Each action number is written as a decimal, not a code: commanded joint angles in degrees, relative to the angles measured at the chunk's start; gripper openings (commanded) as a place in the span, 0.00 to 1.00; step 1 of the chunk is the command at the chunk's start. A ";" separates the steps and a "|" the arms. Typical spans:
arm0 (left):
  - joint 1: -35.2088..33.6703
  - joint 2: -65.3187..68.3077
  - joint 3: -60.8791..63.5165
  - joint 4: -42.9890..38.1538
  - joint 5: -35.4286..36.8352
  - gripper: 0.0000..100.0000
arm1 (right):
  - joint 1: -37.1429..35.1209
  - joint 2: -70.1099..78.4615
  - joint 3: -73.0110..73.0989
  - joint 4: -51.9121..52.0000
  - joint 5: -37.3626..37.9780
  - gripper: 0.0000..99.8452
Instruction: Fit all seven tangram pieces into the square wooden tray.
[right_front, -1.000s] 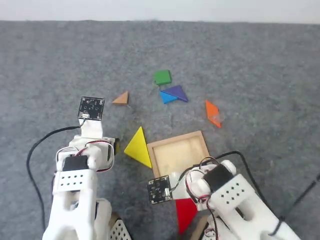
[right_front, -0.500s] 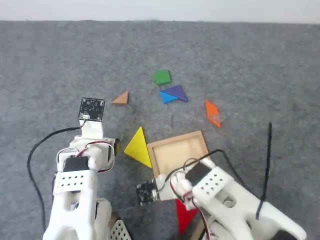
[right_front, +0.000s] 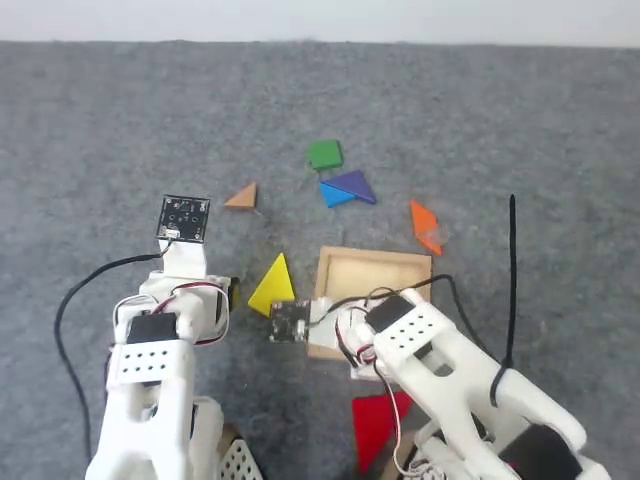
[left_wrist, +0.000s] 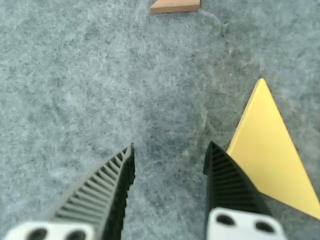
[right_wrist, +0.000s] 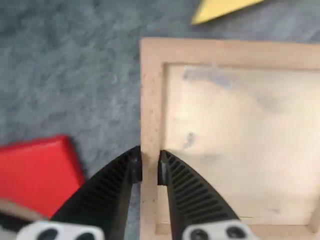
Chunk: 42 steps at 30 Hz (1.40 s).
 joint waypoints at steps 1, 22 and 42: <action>-0.26 -1.32 -0.75 -1.32 -0.44 0.22 | 1.27 0.13 -3.52 -2.07 -1.49 0.01; -0.35 -1.32 -0.66 -1.32 -1.85 0.22 | -6.02 -21.93 2.46 23.60 14.95 0.29; -0.35 -1.32 -0.66 -1.32 -1.93 0.22 | -21.85 -10.95 9.14 16.84 11.34 0.39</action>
